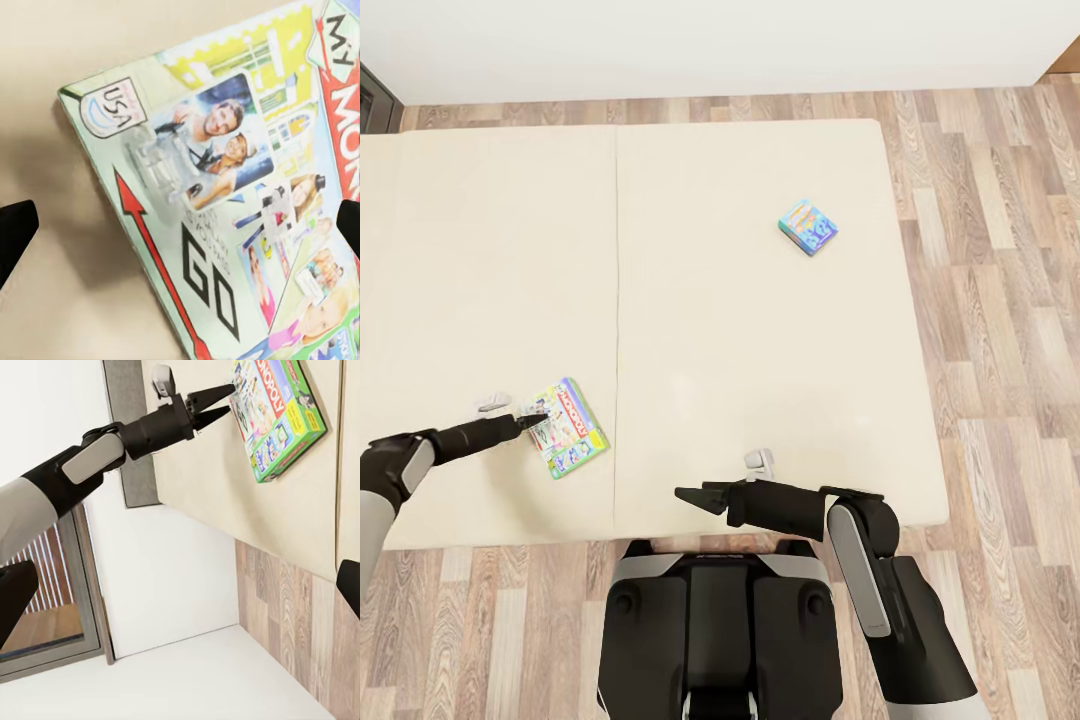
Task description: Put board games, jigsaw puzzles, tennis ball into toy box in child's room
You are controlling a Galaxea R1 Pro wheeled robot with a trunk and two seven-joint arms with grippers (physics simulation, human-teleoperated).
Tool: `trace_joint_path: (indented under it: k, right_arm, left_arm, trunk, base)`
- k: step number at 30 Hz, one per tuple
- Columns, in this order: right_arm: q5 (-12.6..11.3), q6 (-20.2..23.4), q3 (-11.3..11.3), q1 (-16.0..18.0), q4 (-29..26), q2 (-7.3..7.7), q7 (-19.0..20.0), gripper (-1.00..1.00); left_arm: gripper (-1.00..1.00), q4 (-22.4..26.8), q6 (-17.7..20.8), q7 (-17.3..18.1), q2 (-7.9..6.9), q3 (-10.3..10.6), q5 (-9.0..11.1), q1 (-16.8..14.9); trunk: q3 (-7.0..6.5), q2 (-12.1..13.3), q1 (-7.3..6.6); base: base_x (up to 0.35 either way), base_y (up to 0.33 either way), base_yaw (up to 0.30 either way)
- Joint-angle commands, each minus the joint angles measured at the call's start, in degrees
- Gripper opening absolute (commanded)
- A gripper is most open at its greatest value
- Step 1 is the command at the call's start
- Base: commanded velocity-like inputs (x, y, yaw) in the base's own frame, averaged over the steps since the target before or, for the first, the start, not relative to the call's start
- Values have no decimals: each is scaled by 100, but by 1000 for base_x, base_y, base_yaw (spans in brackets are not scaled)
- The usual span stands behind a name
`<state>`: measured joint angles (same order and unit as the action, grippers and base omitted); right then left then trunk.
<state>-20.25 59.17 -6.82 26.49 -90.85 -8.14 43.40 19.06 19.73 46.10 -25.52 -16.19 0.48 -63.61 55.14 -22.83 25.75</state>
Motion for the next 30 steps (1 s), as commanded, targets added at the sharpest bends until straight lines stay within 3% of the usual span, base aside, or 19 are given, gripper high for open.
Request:
trace_joint_path:
  k: [1,10,30]
  right_arm:
    - [21,25,6,3,-2,-3,28,100]
    - [21,25,5,4,-3,-3,28,100]
    - [21,25,5,1,-2,-3,28,100]
  left_arm:
    - [100,37,69,21,4,-50,3,-2]
    - [100,277,278,-55,37,-132,3,-2]
    - [100,308,265,-67,134,-139,-4,-2]
  trunk:
    - [7,-9,3]
    - [16,-9,3]
    - [71,-9,3]
  base:
    - [0,0,0]
    - [0,0,0]
    - [0,0,0]
